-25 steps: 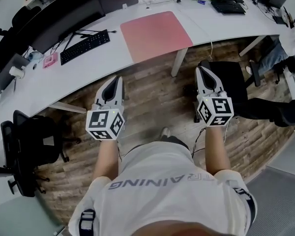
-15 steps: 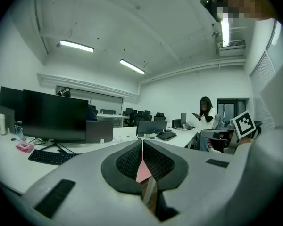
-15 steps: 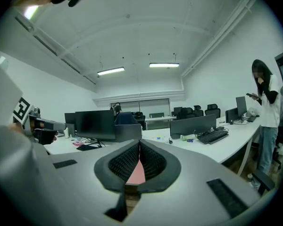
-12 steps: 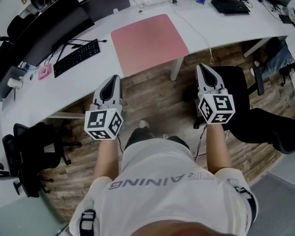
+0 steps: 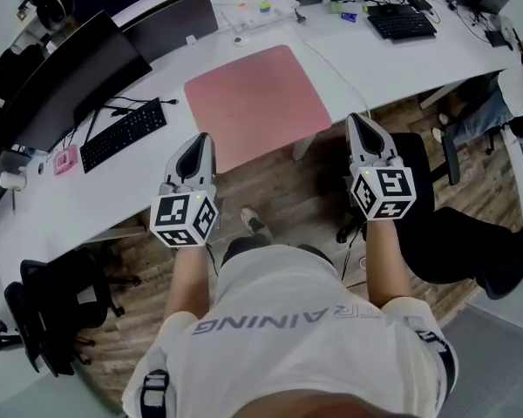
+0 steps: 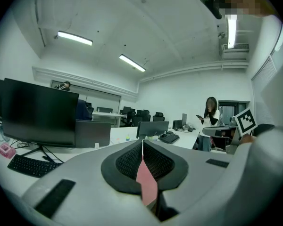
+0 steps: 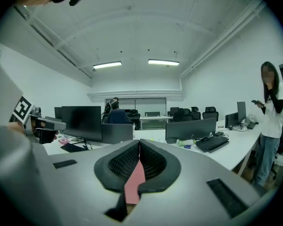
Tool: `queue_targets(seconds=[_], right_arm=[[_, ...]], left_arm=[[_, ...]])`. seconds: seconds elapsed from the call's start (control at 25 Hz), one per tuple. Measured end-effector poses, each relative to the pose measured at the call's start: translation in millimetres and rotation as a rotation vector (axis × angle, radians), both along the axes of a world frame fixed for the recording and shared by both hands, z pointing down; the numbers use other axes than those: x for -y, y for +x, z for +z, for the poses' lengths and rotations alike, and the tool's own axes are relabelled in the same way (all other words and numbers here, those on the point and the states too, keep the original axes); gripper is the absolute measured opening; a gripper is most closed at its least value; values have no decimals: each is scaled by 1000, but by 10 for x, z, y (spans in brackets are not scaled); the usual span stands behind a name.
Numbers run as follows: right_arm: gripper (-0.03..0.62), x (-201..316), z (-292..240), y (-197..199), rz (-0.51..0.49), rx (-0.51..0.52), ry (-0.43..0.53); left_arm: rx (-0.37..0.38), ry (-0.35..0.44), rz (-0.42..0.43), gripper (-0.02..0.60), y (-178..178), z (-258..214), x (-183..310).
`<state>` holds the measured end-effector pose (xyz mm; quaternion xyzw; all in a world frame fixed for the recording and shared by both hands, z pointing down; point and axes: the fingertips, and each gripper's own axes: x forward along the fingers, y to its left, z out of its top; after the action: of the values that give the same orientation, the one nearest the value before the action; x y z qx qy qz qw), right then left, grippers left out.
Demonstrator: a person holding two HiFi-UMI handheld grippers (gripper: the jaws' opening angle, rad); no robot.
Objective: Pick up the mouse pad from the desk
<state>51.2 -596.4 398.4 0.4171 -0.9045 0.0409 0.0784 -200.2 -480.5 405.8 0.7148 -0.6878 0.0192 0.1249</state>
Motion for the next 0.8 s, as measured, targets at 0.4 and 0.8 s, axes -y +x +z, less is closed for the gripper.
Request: queue_targets(seconds=[0.4, 0.8], right_arm=[[24, 813, 284, -856, -21, -58, -46], [25, 1646, 767, -1267, -140, -133, -126]], left_arm=[[-34, -53, -51, 34, -937, 313, 706], [-54, -144, -195, 35, -1167, 653, 1067]])
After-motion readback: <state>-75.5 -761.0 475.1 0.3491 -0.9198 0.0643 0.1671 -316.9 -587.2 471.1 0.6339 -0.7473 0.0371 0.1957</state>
